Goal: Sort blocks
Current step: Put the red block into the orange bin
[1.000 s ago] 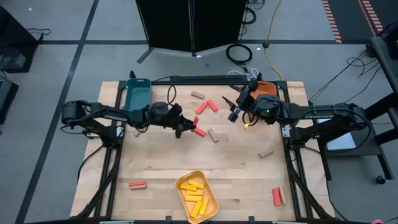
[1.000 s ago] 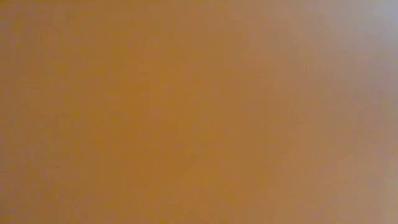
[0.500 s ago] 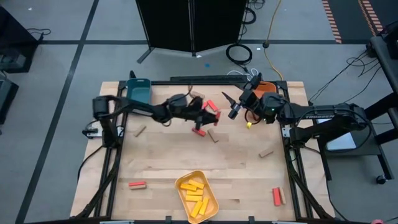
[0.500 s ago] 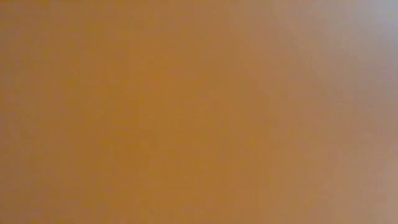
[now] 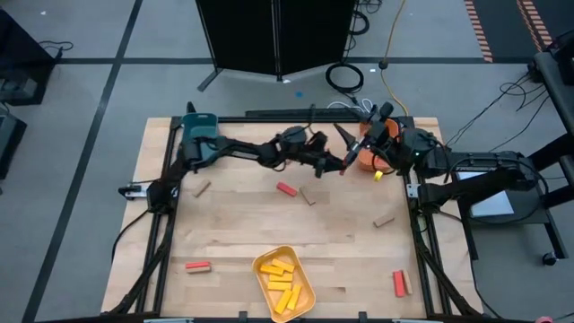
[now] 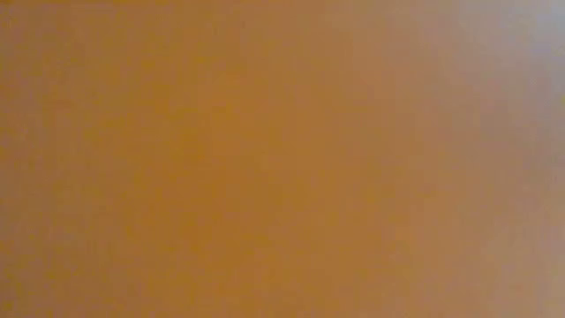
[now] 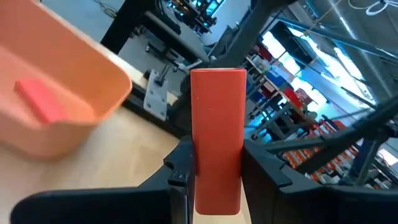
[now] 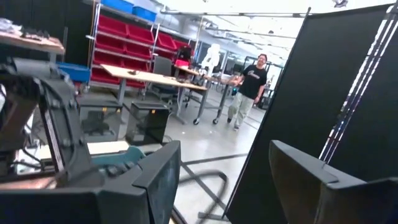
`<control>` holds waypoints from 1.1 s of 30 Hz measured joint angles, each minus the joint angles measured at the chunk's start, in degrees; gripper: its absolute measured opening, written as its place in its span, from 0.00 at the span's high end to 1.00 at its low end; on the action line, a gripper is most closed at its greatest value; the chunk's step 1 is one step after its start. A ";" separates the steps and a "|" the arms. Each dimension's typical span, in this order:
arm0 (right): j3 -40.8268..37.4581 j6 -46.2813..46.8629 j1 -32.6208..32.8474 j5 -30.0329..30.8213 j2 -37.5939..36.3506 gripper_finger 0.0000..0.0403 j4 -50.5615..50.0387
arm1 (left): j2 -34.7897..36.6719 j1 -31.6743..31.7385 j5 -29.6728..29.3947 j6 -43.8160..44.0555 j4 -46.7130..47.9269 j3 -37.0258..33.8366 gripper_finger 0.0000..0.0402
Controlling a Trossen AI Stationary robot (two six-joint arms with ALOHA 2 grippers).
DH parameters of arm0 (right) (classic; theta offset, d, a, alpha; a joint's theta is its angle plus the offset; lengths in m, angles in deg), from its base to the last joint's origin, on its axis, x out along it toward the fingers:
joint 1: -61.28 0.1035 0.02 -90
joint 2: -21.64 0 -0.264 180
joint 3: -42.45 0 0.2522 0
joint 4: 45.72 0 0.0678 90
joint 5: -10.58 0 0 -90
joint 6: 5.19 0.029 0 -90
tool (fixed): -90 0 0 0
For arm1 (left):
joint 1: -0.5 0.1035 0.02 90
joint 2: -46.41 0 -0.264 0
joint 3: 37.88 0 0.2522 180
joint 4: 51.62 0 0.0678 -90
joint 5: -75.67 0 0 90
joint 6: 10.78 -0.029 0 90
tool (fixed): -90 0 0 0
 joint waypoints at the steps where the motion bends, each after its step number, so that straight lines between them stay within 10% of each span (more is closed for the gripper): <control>1: 0.00 0.20 0.00 0.00 -0.38 0.48 -0.22 | -1.58 0.11 -0.38 -0.08 1.64 3.04 0.80; 15: 0.00 3.71 0.01 0.00 -2.39 0.48 -6.05 | -26.50 3.06 -9.37 -0.09 21.50 47.46 0.80; 33: 0.00 4.21 0.00 0.00 -2.37 0.48 -5.92 | -28.33 1.57 -16.47 -2.03 24.55 47.91 0.80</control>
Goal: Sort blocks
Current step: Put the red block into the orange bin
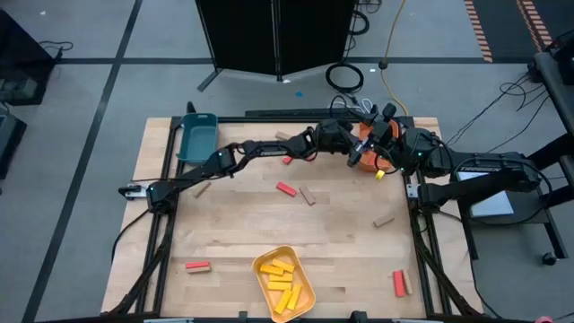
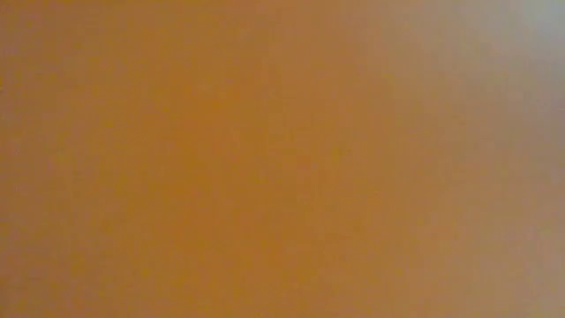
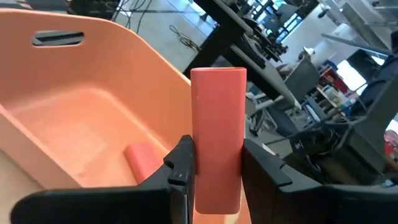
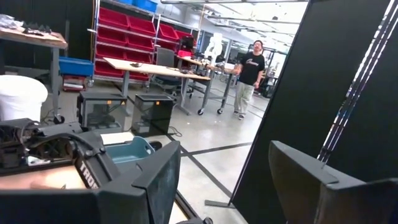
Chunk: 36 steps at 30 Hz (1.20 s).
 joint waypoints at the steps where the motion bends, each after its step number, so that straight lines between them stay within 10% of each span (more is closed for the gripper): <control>1: 0.00 0.24 0.00 0.00 0.00 0.48 0.00 | 0.00 -0.13 -0.54 -0.05 0.00 0.00 0.80; 12: 0.00 1.65 0.00 0.00 0.02 0.48 0.20 | 0.00 -0.19 -2.22 -1.47 -0.04 0.00 0.79; 26: 0.00 1.59 0.00 0.00 0.02 0.48 0.17 | -0.17 -0.18 -1.34 -5.56 -1.75 0.79 0.47; 36: 0.00 1.41 0.00 0.00 0.02 0.48 0.13 | 0.43 0.87 3.62 -6.01 -2.01 0.79 0.44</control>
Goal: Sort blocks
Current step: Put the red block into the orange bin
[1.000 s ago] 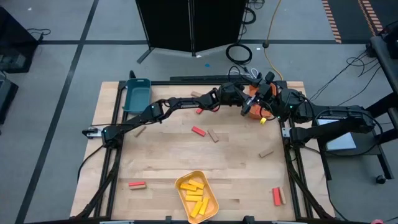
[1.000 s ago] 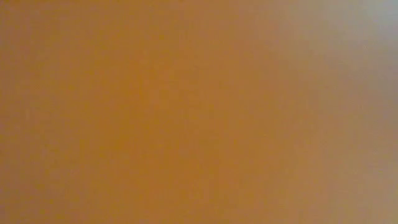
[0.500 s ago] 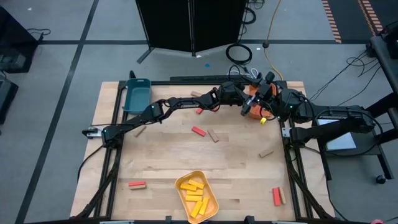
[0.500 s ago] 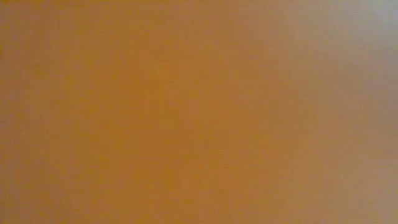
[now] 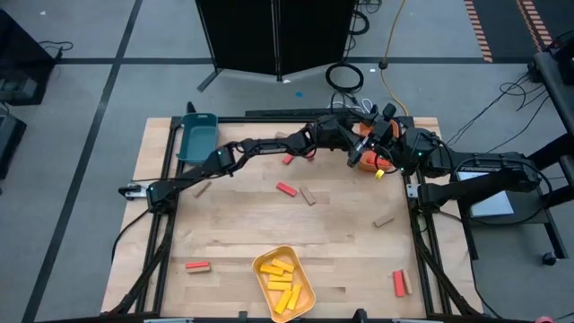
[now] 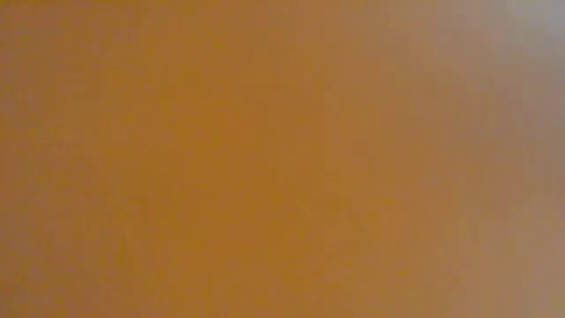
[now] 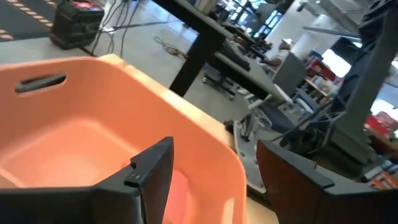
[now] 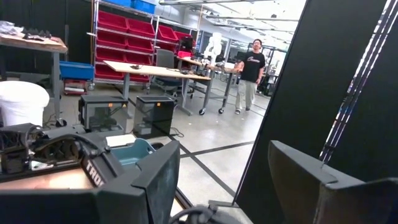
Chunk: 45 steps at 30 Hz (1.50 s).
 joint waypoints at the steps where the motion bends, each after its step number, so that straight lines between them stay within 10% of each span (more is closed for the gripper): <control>1: 0.00 -0.01 0.00 0.01 0.00 0.48 0.00 | 0.35 0.30 1.01 0.37 0.12 0.00 0.44; 27: 0.04 -1.79 1.57 -0.02 -2.84 0.48 -8.40 | 19.45 -5.21 -5.22 -44.41 89.39 -0.39 0.44; 39: 0.04 -4.76 1.53 -0.03 -2.67 0.48 -14.40 | 25.25 -13.16 -7.76 -47.47 102.08 -1.22 0.49; 45: 0.04 -4.55 1.53 -0.02 -2.65 0.48 -18.13 | 36.46 -10.59 -8.00 -44.08 92.73 -20.14 0.54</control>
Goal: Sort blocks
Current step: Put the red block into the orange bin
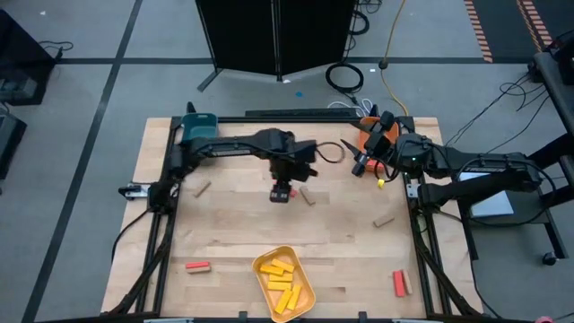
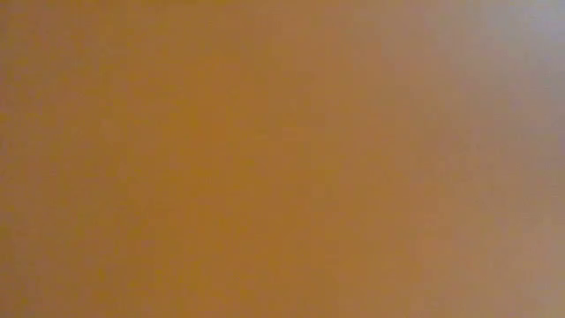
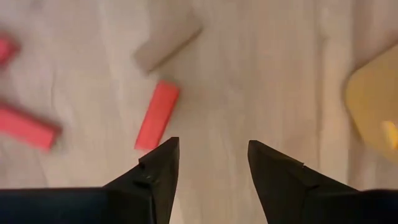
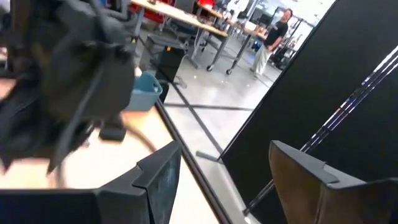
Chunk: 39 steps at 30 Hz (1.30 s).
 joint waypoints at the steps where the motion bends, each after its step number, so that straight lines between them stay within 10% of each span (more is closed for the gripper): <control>1: 0.00 0.02 0.00 0.00 -0.01 0.48 -0.40 | 2.47 0.60 -0.08 0.99 -2.90 -4.83 0.54; 12: 0.00 1.66 -0.02 0.00 0.00 0.48 0.97 | 14.88 0.74 -0.68 -4.68 -38.88 -35.61 0.55; 39: -0.02 4.88 -0.87 0.22 0.99 0.48 1.57 | 4.56 4.75 1.51 -15.63 -45.81 -39.33 0.55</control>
